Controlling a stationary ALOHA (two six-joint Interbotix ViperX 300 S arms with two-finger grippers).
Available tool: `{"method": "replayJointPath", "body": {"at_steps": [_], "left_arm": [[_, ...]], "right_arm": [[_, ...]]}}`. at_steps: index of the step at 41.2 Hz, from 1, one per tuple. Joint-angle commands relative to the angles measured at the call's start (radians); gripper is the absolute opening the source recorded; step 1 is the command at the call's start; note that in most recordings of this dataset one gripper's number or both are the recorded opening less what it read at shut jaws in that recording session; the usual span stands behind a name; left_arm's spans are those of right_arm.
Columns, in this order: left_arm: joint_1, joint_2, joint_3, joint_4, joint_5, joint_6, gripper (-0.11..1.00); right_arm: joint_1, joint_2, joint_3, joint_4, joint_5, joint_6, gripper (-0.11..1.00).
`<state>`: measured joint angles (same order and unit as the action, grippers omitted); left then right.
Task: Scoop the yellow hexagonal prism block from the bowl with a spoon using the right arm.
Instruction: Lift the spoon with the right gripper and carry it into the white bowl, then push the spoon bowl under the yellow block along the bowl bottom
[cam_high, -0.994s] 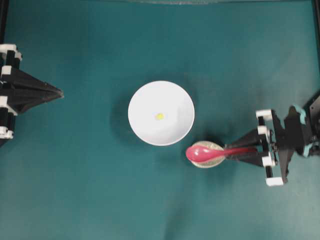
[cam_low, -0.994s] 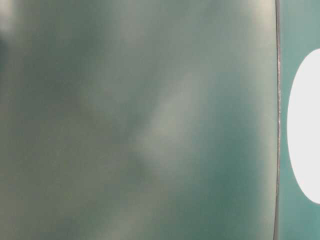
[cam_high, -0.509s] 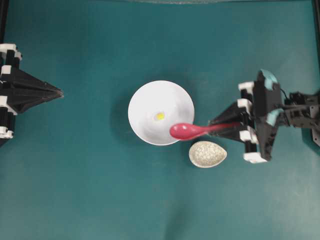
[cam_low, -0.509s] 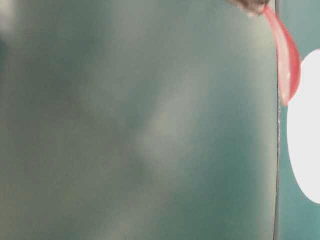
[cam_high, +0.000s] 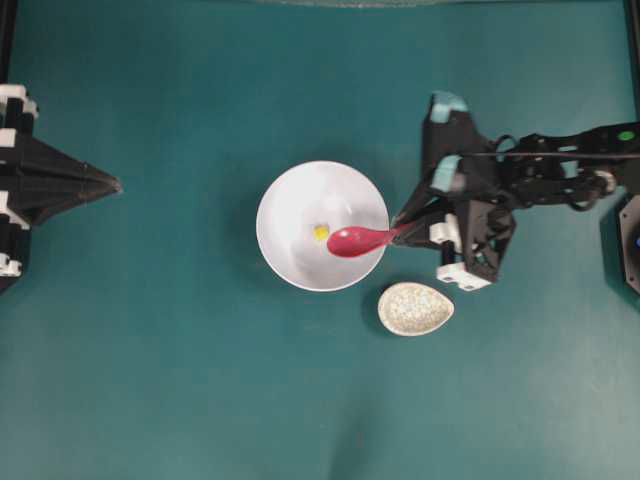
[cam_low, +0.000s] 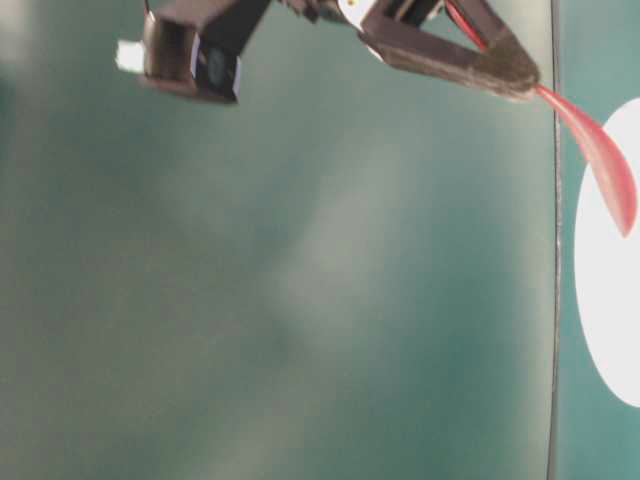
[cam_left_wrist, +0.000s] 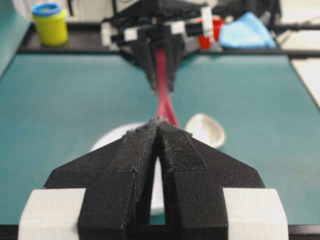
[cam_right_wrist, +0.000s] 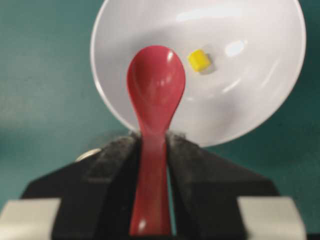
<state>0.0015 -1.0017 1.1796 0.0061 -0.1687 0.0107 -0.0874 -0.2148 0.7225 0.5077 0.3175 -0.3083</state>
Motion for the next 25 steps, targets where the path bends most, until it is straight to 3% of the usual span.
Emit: {"method": "replayJointPath", "body": {"at_steps": [1,13,25], "left_arm": [[0.002,0.000,-0.029,0.002,0.011,0.000,0.00],[0.002,-0.002,-0.029,0.003,0.021,0.000,0.00],[0.002,-0.002,-0.029,0.003,0.035,0.000,0.00]], "right_arm": [[-0.015,0.014,-0.058,-0.002,0.031,0.003,0.24],[-0.044,0.094,-0.143,-0.044,0.153,0.009,0.24],[-0.054,0.110,-0.146,-0.061,0.195,0.029,0.25]]}}
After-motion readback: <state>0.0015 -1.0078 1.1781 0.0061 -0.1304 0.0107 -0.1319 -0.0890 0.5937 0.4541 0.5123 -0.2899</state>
